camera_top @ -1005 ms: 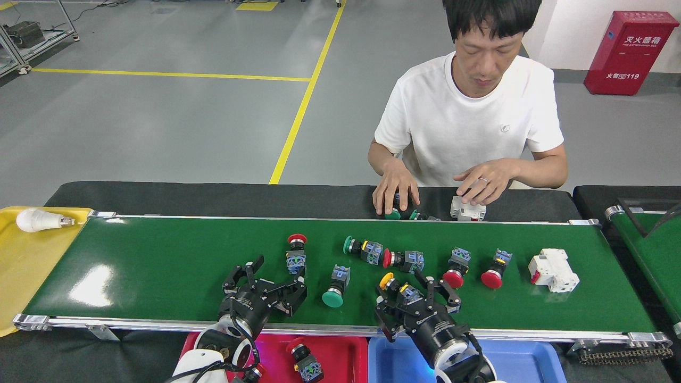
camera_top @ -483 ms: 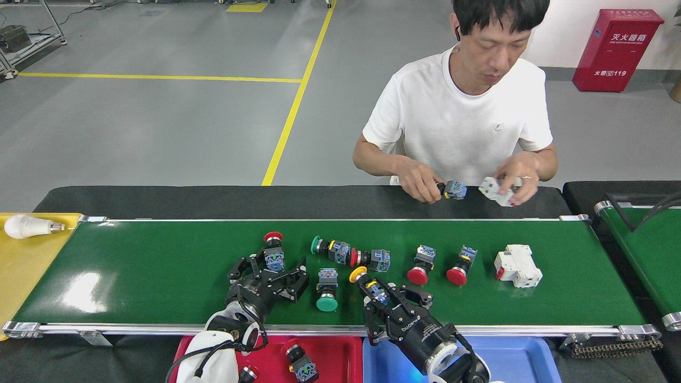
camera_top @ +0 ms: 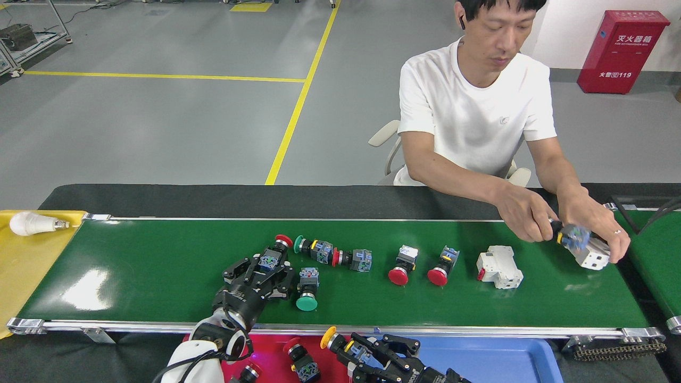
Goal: Pick switch part from conveyor to tray
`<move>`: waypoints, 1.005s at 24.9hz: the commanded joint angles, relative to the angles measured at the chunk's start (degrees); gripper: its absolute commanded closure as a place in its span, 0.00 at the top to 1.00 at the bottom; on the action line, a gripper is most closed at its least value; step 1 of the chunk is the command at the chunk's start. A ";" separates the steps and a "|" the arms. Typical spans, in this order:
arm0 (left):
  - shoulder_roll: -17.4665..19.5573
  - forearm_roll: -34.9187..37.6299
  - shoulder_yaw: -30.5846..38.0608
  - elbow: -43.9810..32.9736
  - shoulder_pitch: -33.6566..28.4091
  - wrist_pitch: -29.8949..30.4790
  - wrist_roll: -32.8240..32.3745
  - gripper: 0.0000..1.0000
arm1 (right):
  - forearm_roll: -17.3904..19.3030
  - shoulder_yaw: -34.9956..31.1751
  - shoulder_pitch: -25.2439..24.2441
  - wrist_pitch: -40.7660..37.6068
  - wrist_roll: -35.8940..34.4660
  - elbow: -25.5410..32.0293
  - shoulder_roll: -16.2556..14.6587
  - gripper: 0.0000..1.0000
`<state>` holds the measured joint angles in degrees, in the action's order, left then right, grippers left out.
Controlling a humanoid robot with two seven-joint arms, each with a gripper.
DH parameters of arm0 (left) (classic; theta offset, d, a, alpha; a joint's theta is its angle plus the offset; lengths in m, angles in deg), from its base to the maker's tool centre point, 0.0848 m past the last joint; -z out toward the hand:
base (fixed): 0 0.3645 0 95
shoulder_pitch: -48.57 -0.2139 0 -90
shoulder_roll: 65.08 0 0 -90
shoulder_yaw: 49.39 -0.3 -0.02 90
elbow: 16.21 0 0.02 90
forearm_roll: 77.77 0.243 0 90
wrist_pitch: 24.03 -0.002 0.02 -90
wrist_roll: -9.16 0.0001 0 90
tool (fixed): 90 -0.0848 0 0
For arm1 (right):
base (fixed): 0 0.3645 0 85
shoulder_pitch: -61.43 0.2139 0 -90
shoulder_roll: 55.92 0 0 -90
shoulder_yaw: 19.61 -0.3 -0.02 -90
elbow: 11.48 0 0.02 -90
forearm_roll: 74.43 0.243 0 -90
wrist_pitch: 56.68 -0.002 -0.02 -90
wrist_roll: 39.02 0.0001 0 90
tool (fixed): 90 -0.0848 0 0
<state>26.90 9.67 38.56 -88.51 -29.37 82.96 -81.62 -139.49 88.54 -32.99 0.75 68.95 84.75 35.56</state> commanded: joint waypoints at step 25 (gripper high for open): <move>-0.84 2.48 8.11 -28.95 -29.03 2.26 -0.01 1.00 | -10.18 -30.28 -9.73 18.59 -15.42 4.14 4.05 0.92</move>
<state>26.62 12.37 45.77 -116.67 -59.48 85.54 -81.33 -148.94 58.03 -43.38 17.26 54.30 88.11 39.28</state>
